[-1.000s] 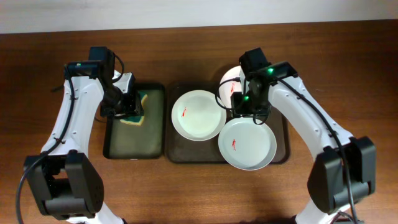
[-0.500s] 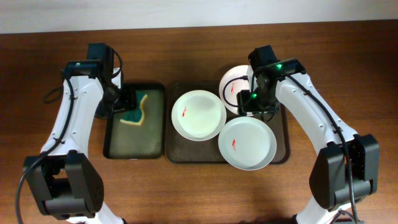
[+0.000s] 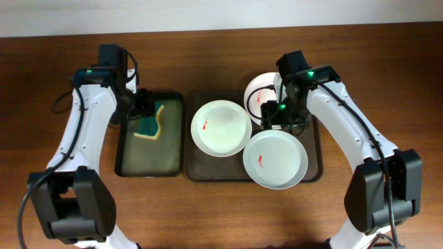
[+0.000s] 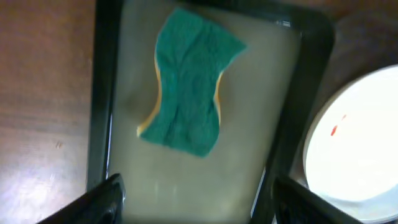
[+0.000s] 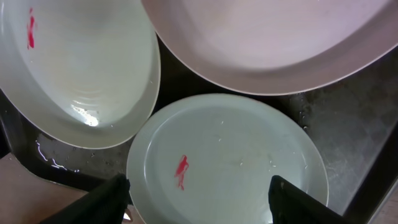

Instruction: Clean dirty plates on tray and stack at the side

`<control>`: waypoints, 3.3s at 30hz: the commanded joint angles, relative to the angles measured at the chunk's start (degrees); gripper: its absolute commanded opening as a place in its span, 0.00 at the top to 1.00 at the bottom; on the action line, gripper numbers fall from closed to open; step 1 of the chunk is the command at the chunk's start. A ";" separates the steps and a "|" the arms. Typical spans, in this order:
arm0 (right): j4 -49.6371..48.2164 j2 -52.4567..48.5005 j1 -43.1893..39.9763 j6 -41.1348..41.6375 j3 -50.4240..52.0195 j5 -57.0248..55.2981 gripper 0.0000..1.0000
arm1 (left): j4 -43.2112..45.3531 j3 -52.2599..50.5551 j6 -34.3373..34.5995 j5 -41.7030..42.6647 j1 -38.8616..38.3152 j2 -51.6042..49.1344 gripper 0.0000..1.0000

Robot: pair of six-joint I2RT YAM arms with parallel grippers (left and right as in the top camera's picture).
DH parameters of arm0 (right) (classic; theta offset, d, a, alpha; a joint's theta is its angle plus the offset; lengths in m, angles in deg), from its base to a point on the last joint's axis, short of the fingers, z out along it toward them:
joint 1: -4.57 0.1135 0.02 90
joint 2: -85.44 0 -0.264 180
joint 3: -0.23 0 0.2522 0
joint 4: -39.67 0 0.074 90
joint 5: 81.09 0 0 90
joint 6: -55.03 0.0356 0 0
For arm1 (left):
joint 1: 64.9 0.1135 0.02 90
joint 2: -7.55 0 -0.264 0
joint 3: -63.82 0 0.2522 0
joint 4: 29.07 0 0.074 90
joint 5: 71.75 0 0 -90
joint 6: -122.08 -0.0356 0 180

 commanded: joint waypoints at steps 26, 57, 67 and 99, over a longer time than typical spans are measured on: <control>-18.80 -6.91 9.86 15.30 7.04 -9.11 0.57 | 25.73 -18.45 0.11 0.11 -0.17 -0.39 0.37; -22.82 -9.31 10.19 14.99 8.96 -7.37 0.96 | 15.37 -9.44 0.11 -3.96 -0.79 -0.39 0.34; -23.02 -9.31 10.19 14.99 8.96 -7.23 0.96 | 20.85 -9.46 0.13 -7.50 -2.43 -6.86 0.32; -22.23 -9.31 10.19 14.99 8.96 -6.97 0.95 | 15.41 -6.88 0.13 -22.88 -12.39 20.87 1.00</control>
